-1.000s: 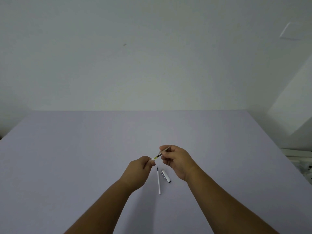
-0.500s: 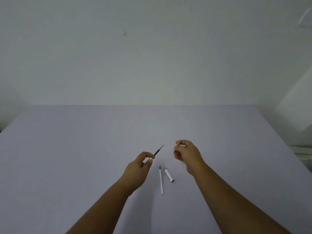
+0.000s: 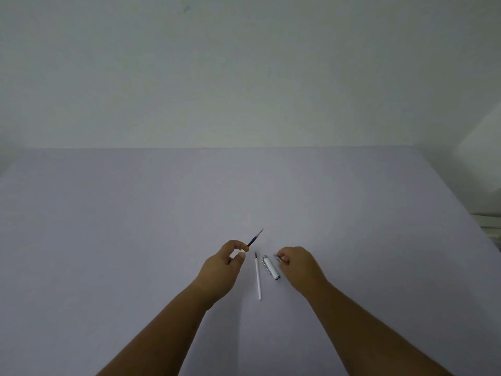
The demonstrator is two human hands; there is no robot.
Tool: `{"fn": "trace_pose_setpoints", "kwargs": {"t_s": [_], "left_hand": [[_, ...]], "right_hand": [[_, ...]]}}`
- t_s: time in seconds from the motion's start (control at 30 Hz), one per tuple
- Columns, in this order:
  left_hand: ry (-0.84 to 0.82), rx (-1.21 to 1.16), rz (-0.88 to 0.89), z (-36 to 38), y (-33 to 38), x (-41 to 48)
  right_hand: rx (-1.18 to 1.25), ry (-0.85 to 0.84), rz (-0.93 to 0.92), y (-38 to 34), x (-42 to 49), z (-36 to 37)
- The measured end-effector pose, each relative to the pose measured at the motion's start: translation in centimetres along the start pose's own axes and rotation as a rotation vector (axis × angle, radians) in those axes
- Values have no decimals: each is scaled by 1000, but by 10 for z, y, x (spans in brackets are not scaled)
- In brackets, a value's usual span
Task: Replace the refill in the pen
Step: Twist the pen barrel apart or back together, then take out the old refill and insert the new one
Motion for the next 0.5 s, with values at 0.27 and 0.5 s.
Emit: {"fn": "trace_pose_setpoints", "kwargs": {"t_s": [0.27, 0.5], "left_hand": [[-29, 0, -1, 6, 2, 0], [-35, -13, 2, 12, 7, 0]], "right_hand": [[68, -24, 0, 6, -2, 2], [824, -233, 148, -12, -9, -17]]}}
Point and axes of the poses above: each hand's wrist, its own x-axis towards the middle knuckle, its own z-axis out of the palm, y = z × x, the point moved 6 cm from there along x, towards the middle knuckle, and after that the axes turned 13 degrees about z, right-handed, at the moved point
